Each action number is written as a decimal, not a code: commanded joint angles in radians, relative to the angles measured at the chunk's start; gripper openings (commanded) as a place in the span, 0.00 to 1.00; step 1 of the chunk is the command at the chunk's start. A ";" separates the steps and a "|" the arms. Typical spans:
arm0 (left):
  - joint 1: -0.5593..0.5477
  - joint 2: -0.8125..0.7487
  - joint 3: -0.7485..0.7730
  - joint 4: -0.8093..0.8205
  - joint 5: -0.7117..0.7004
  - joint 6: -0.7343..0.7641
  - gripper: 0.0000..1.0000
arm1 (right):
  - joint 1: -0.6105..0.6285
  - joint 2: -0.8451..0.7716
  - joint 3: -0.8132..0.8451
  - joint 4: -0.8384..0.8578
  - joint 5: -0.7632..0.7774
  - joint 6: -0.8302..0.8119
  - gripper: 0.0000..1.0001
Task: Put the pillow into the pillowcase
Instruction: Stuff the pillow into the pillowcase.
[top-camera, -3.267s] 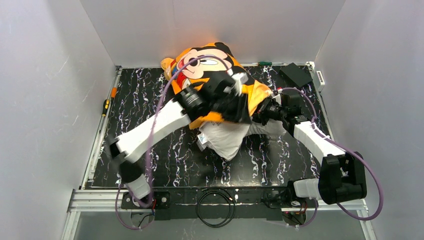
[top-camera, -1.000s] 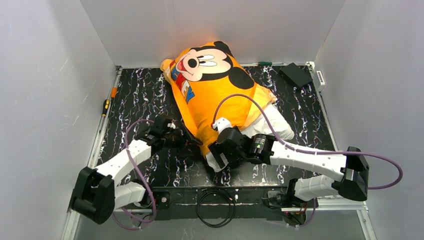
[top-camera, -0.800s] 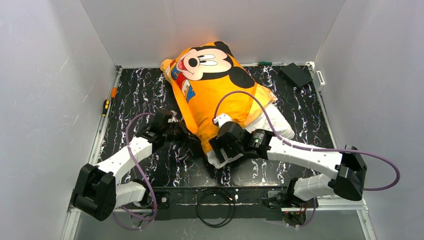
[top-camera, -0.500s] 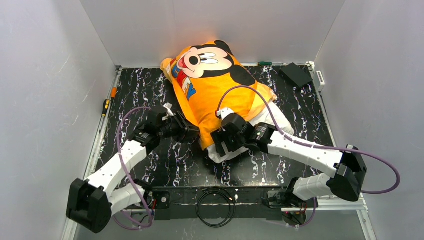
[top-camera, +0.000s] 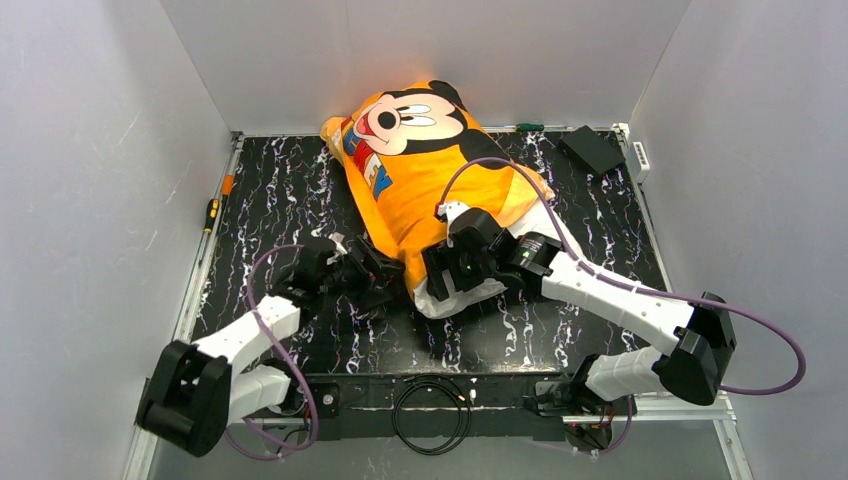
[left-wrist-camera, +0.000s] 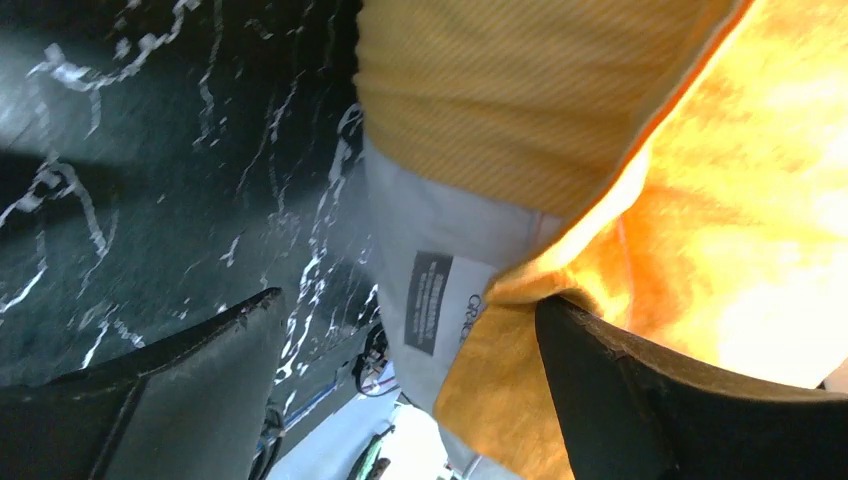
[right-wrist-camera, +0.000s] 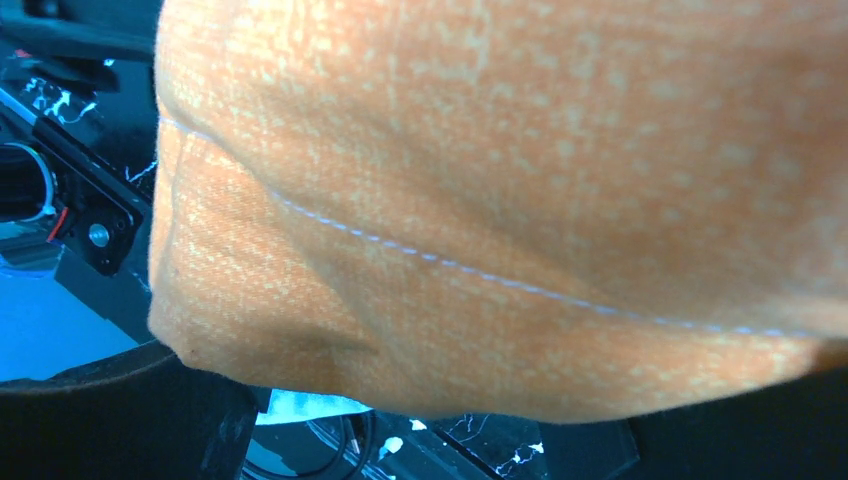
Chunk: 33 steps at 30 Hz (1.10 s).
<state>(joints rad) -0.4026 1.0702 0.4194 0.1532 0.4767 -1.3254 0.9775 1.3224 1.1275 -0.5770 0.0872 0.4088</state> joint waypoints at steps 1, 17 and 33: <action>0.002 0.083 0.094 0.228 0.059 -0.024 0.93 | -0.027 0.006 0.074 0.125 0.021 0.008 0.92; 0.004 0.044 0.139 0.319 -0.051 -0.107 0.86 | -0.043 0.004 0.054 0.127 -0.001 0.031 0.92; 0.000 0.037 0.353 0.384 0.054 -0.207 0.00 | -0.048 0.032 0.063 0.103 0.087 0.049 0.90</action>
<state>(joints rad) -0.4011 1.2320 0.6991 0.4404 0.4896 -1.4441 0.9489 1.3323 1.1389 -0.5732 0.0830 0.4526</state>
